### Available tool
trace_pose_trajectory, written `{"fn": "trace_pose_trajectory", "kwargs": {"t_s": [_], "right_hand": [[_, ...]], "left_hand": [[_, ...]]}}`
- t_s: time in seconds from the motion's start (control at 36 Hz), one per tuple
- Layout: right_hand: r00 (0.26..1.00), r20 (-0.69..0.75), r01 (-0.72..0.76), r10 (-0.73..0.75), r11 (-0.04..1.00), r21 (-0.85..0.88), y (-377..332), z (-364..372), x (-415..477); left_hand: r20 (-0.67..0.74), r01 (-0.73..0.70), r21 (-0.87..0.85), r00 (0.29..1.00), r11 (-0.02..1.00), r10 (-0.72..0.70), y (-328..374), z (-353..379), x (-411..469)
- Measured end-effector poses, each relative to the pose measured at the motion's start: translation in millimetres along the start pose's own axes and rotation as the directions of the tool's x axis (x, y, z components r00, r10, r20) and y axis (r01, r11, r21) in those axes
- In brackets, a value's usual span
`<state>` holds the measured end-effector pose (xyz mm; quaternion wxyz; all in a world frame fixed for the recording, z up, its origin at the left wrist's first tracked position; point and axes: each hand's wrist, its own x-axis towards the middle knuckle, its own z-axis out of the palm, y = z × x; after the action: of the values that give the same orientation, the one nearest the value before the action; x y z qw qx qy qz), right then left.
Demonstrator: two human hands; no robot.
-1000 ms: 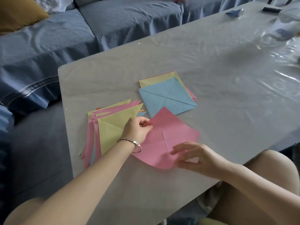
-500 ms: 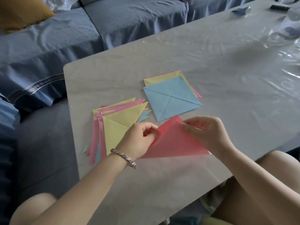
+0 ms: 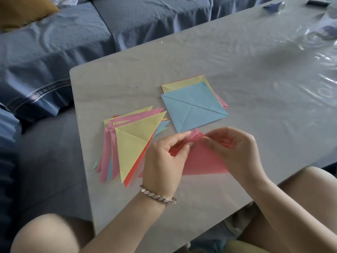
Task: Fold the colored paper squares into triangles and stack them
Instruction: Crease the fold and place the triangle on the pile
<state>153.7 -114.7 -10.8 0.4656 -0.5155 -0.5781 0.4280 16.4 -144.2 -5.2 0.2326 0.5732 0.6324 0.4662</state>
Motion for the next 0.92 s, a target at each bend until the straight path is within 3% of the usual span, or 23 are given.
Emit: {"fn": "trace_pose_trajectory", "kwargs": {"t_s": [0.53, 0.92], "right_hand": [[0.994, 0.037, -0.104, 0.101, 0.992, 0.068, -9.7, -2.4, -10.7], [0.984, 0.068, -0.175, 0.164, 0.962, 0.209, -10.2, -3.5, -14.3]], "left_hand": [[-0.015, 0.008, -0.071, 1.0, 0.997, -0.009, 0.3, 0.7, -9.2], [-0.004, -0.092, -0.021, 0.996, 0.996, 0.092, 4.8, -1.4, -12.2]]}}
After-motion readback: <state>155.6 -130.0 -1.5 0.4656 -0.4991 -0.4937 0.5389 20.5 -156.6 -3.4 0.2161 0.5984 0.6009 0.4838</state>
